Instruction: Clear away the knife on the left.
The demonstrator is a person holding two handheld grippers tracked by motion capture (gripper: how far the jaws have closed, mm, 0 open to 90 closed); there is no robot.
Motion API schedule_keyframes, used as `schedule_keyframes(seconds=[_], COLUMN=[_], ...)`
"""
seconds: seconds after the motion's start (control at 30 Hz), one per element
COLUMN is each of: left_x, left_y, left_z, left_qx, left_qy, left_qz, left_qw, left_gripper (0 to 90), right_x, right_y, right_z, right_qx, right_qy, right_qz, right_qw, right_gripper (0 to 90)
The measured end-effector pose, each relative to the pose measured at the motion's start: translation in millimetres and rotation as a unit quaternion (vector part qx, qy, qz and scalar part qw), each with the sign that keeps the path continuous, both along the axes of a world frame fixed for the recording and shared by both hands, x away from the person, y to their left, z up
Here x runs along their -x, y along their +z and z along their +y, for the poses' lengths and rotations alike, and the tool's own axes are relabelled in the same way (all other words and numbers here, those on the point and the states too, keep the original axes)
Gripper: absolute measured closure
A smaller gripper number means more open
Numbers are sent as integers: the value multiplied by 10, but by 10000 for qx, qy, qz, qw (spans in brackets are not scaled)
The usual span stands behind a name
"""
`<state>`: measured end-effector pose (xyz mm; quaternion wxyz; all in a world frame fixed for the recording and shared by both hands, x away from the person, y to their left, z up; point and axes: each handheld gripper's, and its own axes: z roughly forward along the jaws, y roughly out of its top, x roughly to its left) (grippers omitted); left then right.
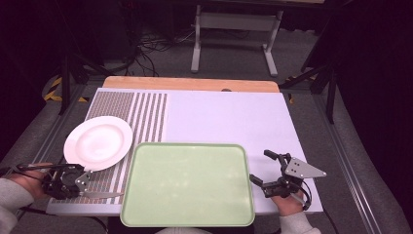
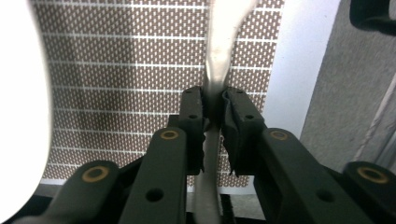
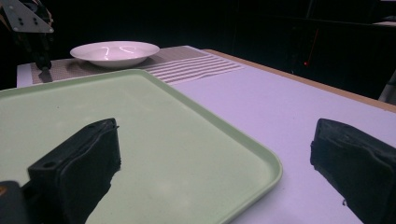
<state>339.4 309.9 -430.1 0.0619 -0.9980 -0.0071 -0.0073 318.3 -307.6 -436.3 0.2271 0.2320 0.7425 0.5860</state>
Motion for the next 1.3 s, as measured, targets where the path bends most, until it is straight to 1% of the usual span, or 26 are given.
schedule_keyframes(seconds=[0.07,0.1,0.13,0.17,0.23,0.27,0.4,0.43,0.5,0.53,0.6,0.67,0.7,0.73,0.83,0.87,0.93,1.0,1.07,1.1,1.13,1.17,1.2,1.23,1.27,1.3], left_x=[-3,4,5,7,14,14,21,17,12,15,9,11,14,10,15,15,9,-6,-12,-16,-17,-14,-15,-19,-15,-12], left_y=[6,0,5,-2,3,10,20,44,84,110,171,267,301,337,437,475,521,592,647,677,697,725,747,773,787,793], left_z=[-6,-3,-9,-5,-13,-23,-12,-10,6,9,21,16,15,12,-1,-9,-17,-36,-54,-65,-75,-92,-106,-122,-138,-145], left_qx=[-51,1,-53,1,-42,-107,-59,-134,-105,-101,16,64,130,179,324,411,511,657,811,928,962,1105,1159,1172,1253,1296], left_qy=[-107,-111,-132,-133,-160,-141,17,12,134,187,279,426,514,574,633,693,812,1012,1180,1298,1332,1466,1531,1562,1614,1649], left_qz=[-22,-57,-48,-30,-86,-76,-120,-175,-155,-202,-206,-257,-290,-272,-334,-359,-373,-372,-341,-320,-317,-327,-328,-293,-286,-293], left_qw=[9999,9999,9999,9999,9998,9998,9999,9998,9997,9996,9994,9987,9982,9978,9969,9961,9947,9920,9891,9867,9859,9825,9808,9803,9785,9773], left_gripper=[798,799,799,800,801,802,802,802,802,802,802,802,802,802,801,801,801,801,801,802,801,802,802,802,802,802], right_x=[0,-1,-1,-1,2,3,1,1,1,1,1,-1,-2,-2,-3,-3,0,1,1,1,0,-1,-2,-1,-1,-1], right_y=[-1,-2,-1,-1,-2,-1,0,0,1,1,2,3,4,3,3,4,6,8,9,9,8,8,9,10,10,9], right_z=[-2,-2,-1,0,3,2,-2,-3,2,2,-2,-8,-8,-7,-6,-8,-10,-12,-15,-16,-16,-19,-20,-22,-22,-21], right_qx=[5,4,10,1,-7,-2,-12,-12,-11,-11,0,-10,-10,-10,-13,-7,-26,-27,-20,-19,-26,-17,-20,-17,-19,-19], right_qy=[-3,-4,3,14,16,12,12,8,12,12,0,-1,0,-4,-1,0,-7,-15,-19,-18,-10,-9,-12,-16,-15,-14], right_qz=[11,16,19,15,11,13,9,13,7,7,1,9,7,4,9,7,11,10,13,14,15,12,10,12,13,11], right_qw=[10000,10000,10000,10000,10000,10000,10000,10000,10000,10000,10000,10000,10000,10000,10000,10000,10000,10000,10000,10000,10000,10000,10000,10000,10000,10000], right_gripper=[23,23,23,23,23,24,23,23,23,23,23,23,24,23,23,24,23,23,24,23,24,23,24,24,23,23])
